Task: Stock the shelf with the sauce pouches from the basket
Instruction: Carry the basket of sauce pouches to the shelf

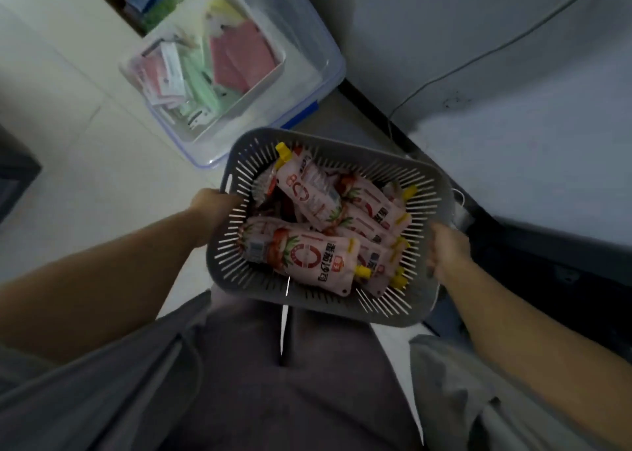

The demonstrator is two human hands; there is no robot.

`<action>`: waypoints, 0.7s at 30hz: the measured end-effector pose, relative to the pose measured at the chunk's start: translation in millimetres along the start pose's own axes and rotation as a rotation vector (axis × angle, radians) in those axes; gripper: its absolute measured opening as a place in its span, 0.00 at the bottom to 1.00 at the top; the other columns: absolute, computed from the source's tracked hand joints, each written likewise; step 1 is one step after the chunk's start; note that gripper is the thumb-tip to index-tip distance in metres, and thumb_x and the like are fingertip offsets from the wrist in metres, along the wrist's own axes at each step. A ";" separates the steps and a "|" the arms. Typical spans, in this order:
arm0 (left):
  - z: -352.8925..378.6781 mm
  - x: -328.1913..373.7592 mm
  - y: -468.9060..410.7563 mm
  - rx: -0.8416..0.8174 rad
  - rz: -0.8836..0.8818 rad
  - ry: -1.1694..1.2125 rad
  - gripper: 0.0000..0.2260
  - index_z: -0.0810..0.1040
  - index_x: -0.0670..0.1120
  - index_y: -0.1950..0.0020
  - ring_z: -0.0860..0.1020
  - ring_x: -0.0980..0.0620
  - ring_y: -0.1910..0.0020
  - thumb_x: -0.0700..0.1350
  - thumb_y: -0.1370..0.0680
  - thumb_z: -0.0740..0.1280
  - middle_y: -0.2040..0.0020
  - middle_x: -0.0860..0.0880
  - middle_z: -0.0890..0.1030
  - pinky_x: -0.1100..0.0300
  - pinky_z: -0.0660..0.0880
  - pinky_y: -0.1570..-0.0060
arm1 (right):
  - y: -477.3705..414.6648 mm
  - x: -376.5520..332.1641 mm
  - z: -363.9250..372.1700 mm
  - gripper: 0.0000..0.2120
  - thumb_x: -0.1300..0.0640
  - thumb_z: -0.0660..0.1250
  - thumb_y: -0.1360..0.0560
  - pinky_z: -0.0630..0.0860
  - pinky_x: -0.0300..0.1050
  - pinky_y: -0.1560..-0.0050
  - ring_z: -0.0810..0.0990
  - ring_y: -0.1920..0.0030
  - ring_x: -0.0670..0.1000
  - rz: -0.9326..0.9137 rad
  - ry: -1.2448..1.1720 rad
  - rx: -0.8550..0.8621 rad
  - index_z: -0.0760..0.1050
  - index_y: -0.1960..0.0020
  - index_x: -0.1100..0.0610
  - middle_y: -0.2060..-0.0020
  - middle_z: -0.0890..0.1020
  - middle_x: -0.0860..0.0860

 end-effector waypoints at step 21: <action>-210.2 -284.9 65.6 0.204 -0.143 0.862 0.08 0.71 0.40 0.64 0.66 0.56 0.87 0.38 0.25 0.62 0.77 0.46 0.70 0.70 0.61 0.84 | 220.7 -26.6 289.2 0.09 0.57 0.61 0.29 0.65 0.42 0.73 0.69 0.73 0.52 -0.640 0.775 -0.270 0.69 0.68 0.55 0.71 0.72 0.53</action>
Point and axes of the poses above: each hand's wrist, its own y-axis away from the middle knuckle, its own z-axis out of the palm, x = y × z, the point moved 1 cm from there along -y, towards the middle knuckle
